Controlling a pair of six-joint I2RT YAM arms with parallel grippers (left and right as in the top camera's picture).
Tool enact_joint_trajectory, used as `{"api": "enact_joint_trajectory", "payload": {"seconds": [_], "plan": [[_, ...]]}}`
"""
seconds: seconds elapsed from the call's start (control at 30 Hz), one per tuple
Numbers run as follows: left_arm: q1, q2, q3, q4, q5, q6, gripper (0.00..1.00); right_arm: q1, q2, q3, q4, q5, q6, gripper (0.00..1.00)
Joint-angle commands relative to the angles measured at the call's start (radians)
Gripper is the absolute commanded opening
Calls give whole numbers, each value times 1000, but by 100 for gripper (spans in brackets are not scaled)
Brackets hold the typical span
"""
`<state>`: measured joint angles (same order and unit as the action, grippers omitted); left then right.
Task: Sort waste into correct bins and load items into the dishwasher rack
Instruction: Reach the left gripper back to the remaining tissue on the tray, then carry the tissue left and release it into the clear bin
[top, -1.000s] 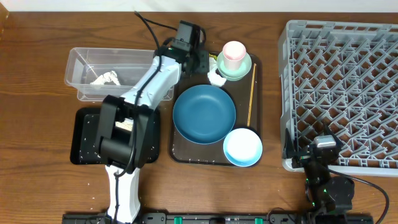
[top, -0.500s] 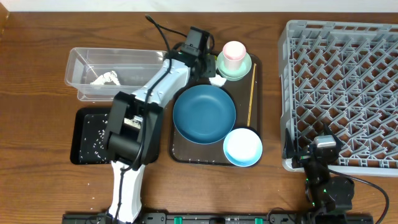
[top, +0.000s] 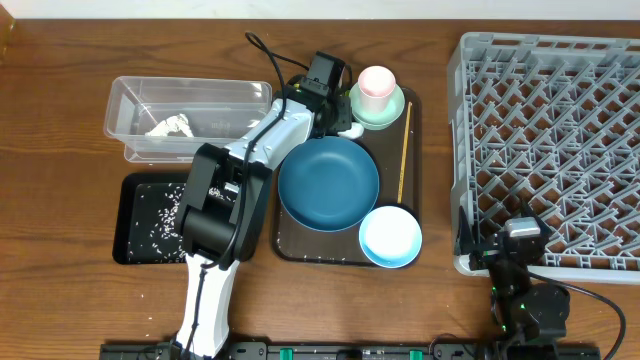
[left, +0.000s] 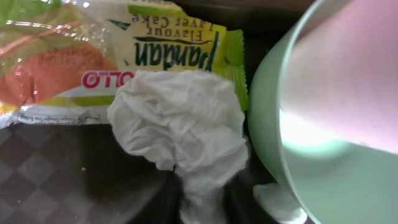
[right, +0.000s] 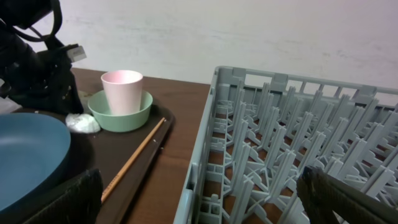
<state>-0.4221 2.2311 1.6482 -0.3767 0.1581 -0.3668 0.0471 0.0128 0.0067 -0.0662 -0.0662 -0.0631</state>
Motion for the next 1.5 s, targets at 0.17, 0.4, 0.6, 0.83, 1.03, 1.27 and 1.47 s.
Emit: {"api": "enact_joint_trajectory", "payload": {"seconds": [0.17,0.4,0.6,0.83,1.03,1.27,1.47], "plan": [[-2,-77,11,-19,-10,-2,6,-14,-4,-1,-4,6,-13,99],[23,-277,11,-61,-144,-1,6,-14,-4,-1,-4,6,-13,99],[97,-393,11,-130,-400,-1,6,-14,-4,-1,-4,6,-13,99],[249,-390,6,-216,-473,-29,22,-14,-4,-1,-4,6,-13,99],[344,-368,3,-267,-438,-84,61,-14,-4,-1,-4,6,-13,99],[346,-368,3,-267,-243,-82,65,-14,-4,-1,-4,6,-13,99],[267,-368,3,-191,38,57,65,-14,-4,-1,-4,6,-13,99]]}}
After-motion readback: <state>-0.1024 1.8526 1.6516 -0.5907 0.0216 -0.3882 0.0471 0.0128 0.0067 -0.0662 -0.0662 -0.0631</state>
